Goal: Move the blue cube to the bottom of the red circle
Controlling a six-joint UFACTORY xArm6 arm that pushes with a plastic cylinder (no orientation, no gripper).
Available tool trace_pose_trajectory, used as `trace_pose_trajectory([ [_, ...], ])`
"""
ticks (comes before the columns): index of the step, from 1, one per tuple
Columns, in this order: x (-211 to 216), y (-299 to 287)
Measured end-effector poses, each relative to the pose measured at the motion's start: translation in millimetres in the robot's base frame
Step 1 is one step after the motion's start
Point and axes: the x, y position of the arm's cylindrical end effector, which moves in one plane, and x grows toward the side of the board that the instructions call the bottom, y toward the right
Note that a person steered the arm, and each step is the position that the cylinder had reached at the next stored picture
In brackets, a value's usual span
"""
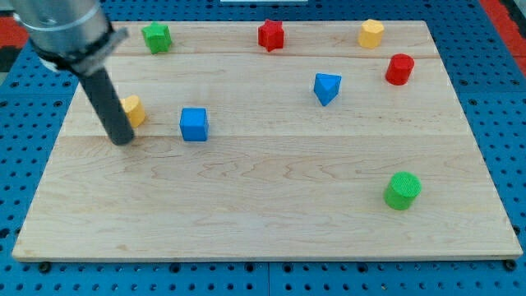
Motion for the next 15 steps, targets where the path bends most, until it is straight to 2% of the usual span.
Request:
trace_pose_trajectory([
  [1,18,92],
  [2,18,174],
  [3,5,191],
  [4,33,88],
  [5,15,35],
  [6,-29,34],
  [7,-42,24],
  [10,-36,237],
  [12,-46,213],
  [14,-46,320],
  [15,-46,315],
])
